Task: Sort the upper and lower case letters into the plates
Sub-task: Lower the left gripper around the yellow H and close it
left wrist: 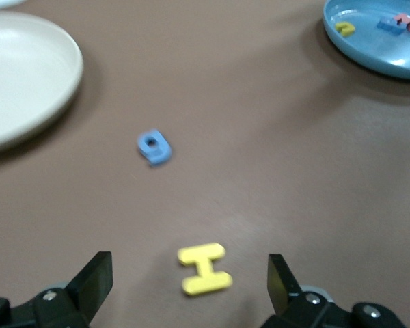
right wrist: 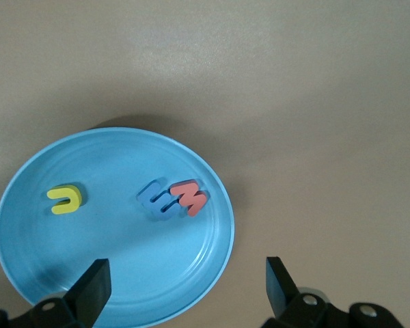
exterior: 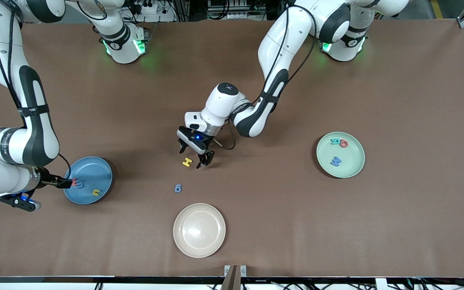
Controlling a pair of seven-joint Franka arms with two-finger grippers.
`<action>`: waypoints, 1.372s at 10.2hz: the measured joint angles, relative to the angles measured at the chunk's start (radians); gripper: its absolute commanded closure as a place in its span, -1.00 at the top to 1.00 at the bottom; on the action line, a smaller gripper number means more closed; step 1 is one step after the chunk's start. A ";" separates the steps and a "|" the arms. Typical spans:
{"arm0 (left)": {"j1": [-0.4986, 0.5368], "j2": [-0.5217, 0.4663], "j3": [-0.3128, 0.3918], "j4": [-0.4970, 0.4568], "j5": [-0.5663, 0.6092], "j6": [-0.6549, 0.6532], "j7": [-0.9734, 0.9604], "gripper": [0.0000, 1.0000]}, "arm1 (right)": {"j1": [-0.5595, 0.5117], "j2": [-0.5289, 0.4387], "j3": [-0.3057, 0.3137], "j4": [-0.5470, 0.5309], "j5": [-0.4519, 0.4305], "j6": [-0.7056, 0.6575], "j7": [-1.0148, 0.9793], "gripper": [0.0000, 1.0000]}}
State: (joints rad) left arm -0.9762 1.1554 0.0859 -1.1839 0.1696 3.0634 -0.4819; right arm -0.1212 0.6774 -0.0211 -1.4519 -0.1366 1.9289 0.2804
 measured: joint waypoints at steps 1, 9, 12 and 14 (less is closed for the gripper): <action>-0.016 0.022 0.007 0.016 0.000 0.002 -0.020 1.00 | 0.000 0.007 0.000 -0.002 -0.015 0.000 0.000 1.00; -0.031 0.081 0.070 0.076 0.000 0.003 -0.033 0.44 | 0.035 0.017 0.001 -0.005 -0.047 -0.017 0.001 1.00; -0.032 0.083 0.076 0.081 0.000 0.003 -0.033 0.33 | 0.035 0.017 0.001 -0.005 -0.048 -0.017 0.001 1.00; -0.032 0.085 0.079 0.083 0.000 0.003 -0.033 0.33 | 0.035 0.017 0.001 -0.005 -0.048 -0.017 0.001 1.00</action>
State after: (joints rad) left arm -1.0081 1.2405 0.1645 -1.1007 0.1696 3.0663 -0.5153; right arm -0.0864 0.6945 -0.0202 -1.4570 -0.1844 1.9114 0.2812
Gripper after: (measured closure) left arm 0.335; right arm 0.000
